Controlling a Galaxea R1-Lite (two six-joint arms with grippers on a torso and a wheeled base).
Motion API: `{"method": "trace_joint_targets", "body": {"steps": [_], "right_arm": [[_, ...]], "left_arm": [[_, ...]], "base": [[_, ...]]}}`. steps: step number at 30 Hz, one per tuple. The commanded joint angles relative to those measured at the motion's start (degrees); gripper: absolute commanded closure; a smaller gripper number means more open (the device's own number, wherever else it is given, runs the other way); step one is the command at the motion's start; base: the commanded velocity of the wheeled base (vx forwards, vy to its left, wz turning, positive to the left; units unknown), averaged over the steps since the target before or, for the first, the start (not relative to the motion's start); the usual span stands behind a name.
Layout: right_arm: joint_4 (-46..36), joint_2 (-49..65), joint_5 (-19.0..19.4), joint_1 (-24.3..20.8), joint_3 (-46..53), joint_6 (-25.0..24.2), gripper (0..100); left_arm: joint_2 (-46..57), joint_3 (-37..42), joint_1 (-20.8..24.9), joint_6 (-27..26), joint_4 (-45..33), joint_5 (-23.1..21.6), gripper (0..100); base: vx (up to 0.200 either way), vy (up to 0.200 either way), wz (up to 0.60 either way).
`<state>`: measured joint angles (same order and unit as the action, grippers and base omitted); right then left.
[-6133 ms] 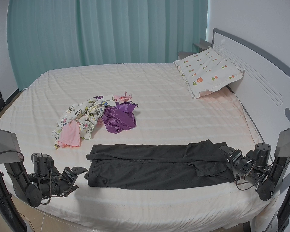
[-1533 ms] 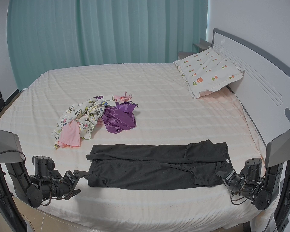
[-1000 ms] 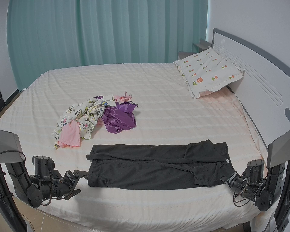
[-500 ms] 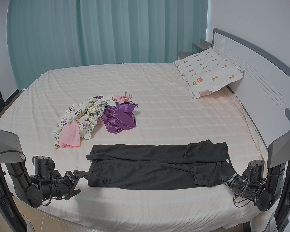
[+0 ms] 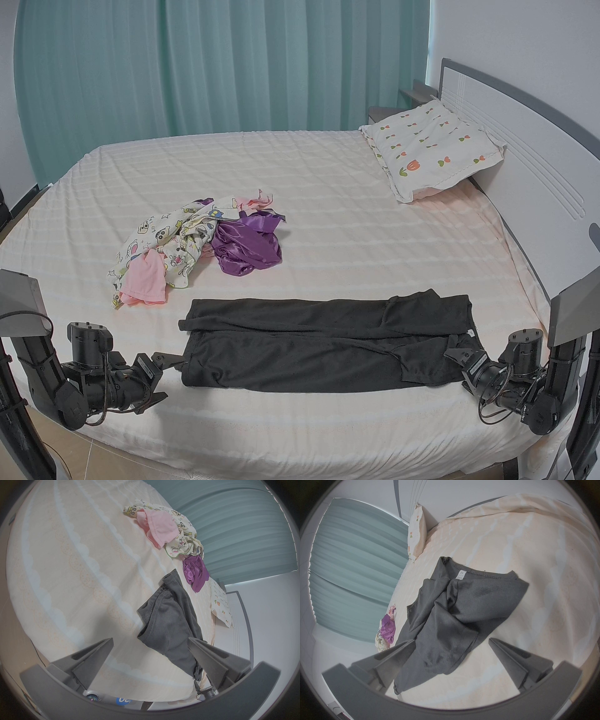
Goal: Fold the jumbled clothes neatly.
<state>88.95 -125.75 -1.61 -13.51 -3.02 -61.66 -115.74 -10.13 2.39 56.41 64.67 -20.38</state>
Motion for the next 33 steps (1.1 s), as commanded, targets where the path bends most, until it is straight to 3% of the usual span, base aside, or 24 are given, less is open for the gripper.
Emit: {"method": "trace_joint_targets", "body": {"steps": [1, 12, 33], "right_arm": [[0.61, -0.82, 0.03, 0.41, -1.11, -0.30, 100], [0.43, -0.38, -0.32, 0.76, 0.03, -0.74, 100], [-0.45, 0.06, -0.94, 3.40, 3.02, 8.75, 100]], "left_arm": [[-0.01, 0.02, -0.02, 0.02, 0.02, -0.01, 0], [-0.10, -0.24, -0.02, 0.02, 0.02, -0.01, 0], [-0.10, -0.15, -0.02, 0.02, 0.02, 0.08, 0]], "base": [[0.000, 0.000, 0.00], [0.000, 0.000, 0.00], [0.000, 0.000, 0.00]]}}
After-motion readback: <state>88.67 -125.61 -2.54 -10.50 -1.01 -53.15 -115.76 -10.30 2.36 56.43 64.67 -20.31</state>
